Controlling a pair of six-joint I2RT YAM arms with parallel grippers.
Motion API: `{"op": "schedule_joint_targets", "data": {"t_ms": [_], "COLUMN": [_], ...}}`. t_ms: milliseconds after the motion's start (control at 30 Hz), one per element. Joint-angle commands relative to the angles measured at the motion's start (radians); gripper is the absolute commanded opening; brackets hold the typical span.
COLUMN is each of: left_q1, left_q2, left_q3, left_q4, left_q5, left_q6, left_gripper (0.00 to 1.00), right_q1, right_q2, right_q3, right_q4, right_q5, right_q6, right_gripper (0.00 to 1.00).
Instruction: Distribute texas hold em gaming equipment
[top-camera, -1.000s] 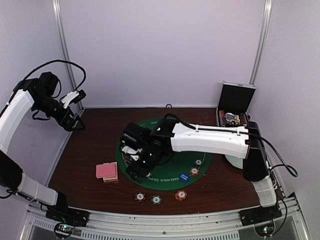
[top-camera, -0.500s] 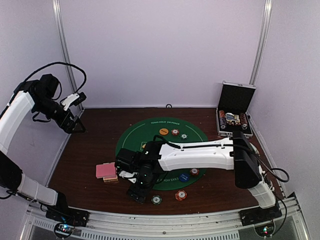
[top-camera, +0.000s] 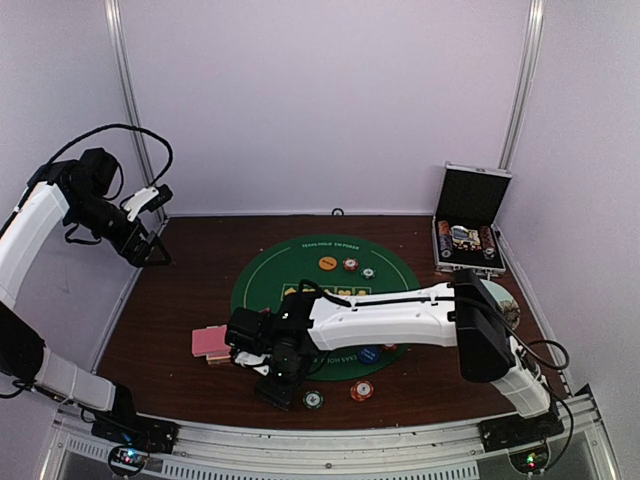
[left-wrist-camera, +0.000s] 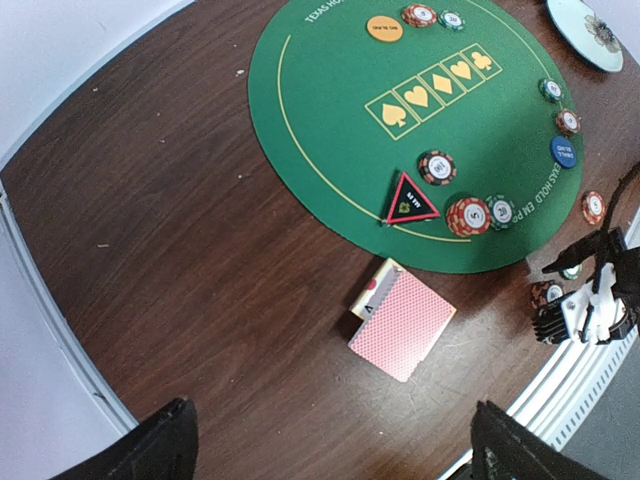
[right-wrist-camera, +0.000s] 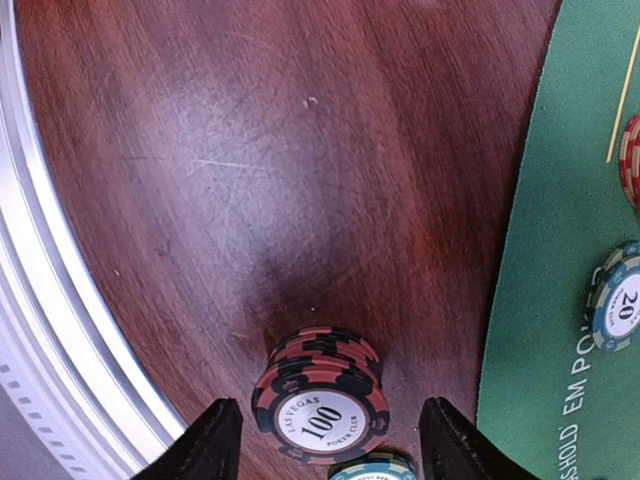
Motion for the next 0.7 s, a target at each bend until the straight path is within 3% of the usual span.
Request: {"op": "schedule_joint_targets", "data": {"t_ms": [0,167,500,667], "left_q1": [0.007,0.007,0.007,0.007], "left_q2": [-0.009,-0.012,-0.023,-0.028], "left_q3": [0.019,0.01,-0.005,-0.013], "left_q4": [0.003,0.002,0.009,0.013], "left_q5": [0.008,0.009,-0.001,-0.007], "left_q6": [0.012,0.012,0.015,0.018], "left_gripper": [0.98,0.97,0.97,0.98], "right_q1": [0.006,0.009,0.027,0.03], "right_q2": [0.008,0.01,0.019,0.014], "right_q3": [0.025,0.023,0.037,0.043], "right_q4": [-0.008,-0.016,-0.04,-0.043], "right_q5": [0.004,0.0,0.013,0.034], "right_q6": [-0.01,-0.013,-0.014,-0.013], "right_gripper": [0.63,0.56,0.53,0.45]}}
